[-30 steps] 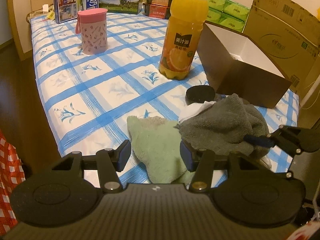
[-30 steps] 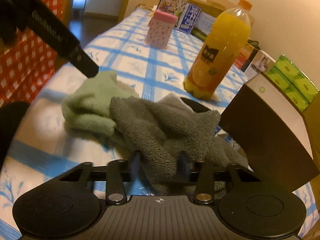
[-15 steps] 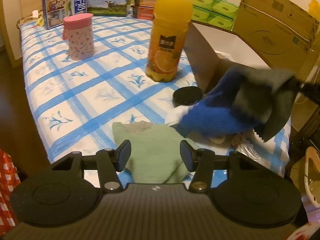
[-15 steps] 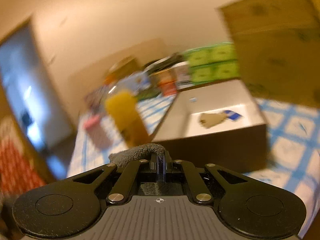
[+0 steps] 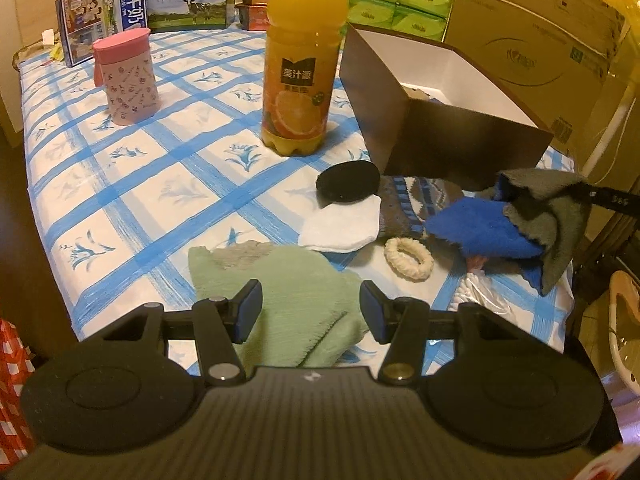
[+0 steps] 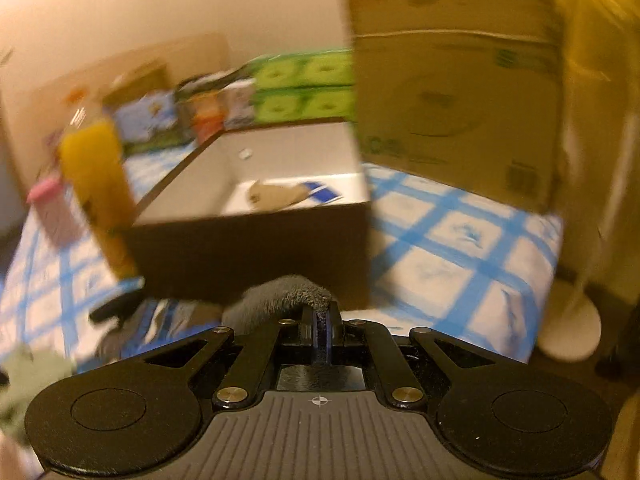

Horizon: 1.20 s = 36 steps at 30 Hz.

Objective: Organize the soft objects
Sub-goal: 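Grasp the grey towel with the right tool while the left tool hovers, then grasp the cream hair tie with the left tool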

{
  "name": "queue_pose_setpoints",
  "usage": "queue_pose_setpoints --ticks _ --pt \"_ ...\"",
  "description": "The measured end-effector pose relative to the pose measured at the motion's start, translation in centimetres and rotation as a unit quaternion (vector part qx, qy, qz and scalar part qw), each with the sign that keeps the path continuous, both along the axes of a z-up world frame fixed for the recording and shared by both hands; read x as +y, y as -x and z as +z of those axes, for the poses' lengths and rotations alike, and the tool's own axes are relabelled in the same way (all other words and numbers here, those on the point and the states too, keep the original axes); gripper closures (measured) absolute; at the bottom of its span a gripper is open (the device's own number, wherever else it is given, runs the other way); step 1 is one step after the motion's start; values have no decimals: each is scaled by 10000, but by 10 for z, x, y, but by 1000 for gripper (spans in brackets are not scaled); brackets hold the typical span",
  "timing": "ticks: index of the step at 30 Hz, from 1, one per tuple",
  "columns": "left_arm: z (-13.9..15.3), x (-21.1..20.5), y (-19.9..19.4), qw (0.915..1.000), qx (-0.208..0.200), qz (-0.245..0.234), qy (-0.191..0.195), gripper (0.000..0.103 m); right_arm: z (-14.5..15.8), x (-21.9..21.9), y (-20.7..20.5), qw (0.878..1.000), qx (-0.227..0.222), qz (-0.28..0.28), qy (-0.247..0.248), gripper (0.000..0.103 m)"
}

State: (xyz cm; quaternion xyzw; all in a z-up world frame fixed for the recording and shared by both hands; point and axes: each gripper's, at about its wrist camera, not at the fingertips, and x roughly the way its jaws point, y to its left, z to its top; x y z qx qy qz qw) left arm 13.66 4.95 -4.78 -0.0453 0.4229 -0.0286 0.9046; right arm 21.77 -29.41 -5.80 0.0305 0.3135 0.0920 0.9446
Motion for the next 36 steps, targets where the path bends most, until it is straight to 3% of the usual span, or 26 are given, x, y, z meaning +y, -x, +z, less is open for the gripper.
queue_pose_setpoints --ticks 6,7,10,11,16,19,23,26,31,36 --pt "-2 -9 -7 9999 32 -101 -28 53 -40 46 8 9907 322 1053 798 97" --pt "-2 -9 -8 9999 27 -116 -31 53 -45 49 11 9875 328 1242 912 86" --pt "-3 -10 -10 9999 34 -145 -37 53 -53 53 23 9761 237 1735 1284 35" --pt "-3 -11 -11 9999 39 -154 -35 53 -54 55 28 9728 171 1835 1402 29" --pt "-8 -17 -16 9996 75 -264 0 53 -72 67 38 9508 19 2187 2192 29" --pt "-11 -24 -19 9993 97 -361 23 53 -83 71 36 9497 -82 2090 2331 31" --pt "-15 -34 -25 9987 94 -510 5 53 -82 60 24 9631 -50 1831 1970 80" --pt "-17 -42 -28 9978 75 -658 0 53 -67 46 21 9737 -140 1668 1548 89" --pt "-21 -57 -37 9962 69 -870 41 53 -33 17 17 9934 -245 1087 255 90" --pt "-34 -74 -51 9950 116 -992 12 53 -2 -8 10 9938 -350 422 -970 90"
